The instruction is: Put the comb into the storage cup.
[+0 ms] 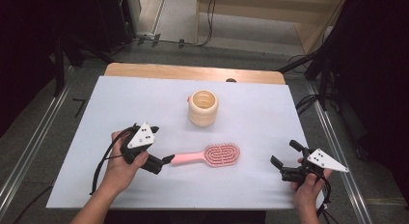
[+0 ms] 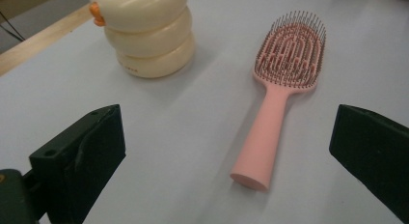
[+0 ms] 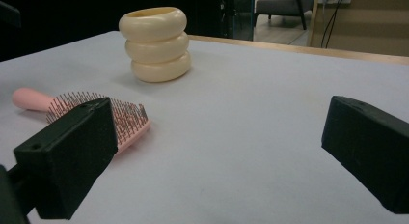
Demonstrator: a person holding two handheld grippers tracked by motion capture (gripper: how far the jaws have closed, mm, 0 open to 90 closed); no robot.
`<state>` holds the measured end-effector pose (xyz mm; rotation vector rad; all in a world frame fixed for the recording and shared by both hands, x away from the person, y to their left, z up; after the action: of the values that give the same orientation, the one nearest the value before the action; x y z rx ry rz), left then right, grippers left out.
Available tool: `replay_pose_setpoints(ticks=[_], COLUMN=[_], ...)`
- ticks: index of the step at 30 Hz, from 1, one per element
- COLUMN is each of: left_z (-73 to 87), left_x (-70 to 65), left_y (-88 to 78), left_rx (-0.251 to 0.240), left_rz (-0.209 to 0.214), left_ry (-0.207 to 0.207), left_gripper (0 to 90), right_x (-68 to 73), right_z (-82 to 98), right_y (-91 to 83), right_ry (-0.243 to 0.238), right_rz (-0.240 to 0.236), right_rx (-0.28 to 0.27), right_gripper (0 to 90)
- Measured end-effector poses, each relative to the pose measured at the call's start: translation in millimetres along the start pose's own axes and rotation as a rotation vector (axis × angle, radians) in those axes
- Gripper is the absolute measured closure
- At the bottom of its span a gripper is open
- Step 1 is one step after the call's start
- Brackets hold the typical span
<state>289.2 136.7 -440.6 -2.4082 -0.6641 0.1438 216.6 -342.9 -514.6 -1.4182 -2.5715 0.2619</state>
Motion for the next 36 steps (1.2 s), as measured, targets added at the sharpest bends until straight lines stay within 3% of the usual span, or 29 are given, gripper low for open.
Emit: replay_pose_setpoints(ticks=[12, 22, 36], left_z=[-12.9, -15.8, -19.1], left_x=[-7.2, -8.4, -10.4], left_y=[27.1, 50.1, 73.2], left_rx=[0.133, 0.241, 0.329], left_rz=[0.090, 0.116, 0.152], left_ry=[0.052, 0.077, 0.108], left_gripper=[0.0, 0.0, 0.0], right_x=[1.1, 1.7, 1.0], right_z=[0.4, 0.7, 0.9], right_y=[1.3, 3.1, 2.0], right_ry=[-0.006, -0.015, -0.008], right_rz=[-0.001, -0.001, -0.004], right_rx=[0.004, 0.009, 0.006], right_gripper=[0.0, 0.0, 0.0])
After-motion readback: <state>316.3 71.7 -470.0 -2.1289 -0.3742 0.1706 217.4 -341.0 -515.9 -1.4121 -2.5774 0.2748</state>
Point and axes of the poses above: each handheld gripper's, and its own axes: y roughly forward along the jaws, z roughly out of its underside, x roughly to its left, the point moved 1 cm from there along y, roughly forward along the jaws, and after that the axes turned 3 degrees about -y, right-handed, at the moved point
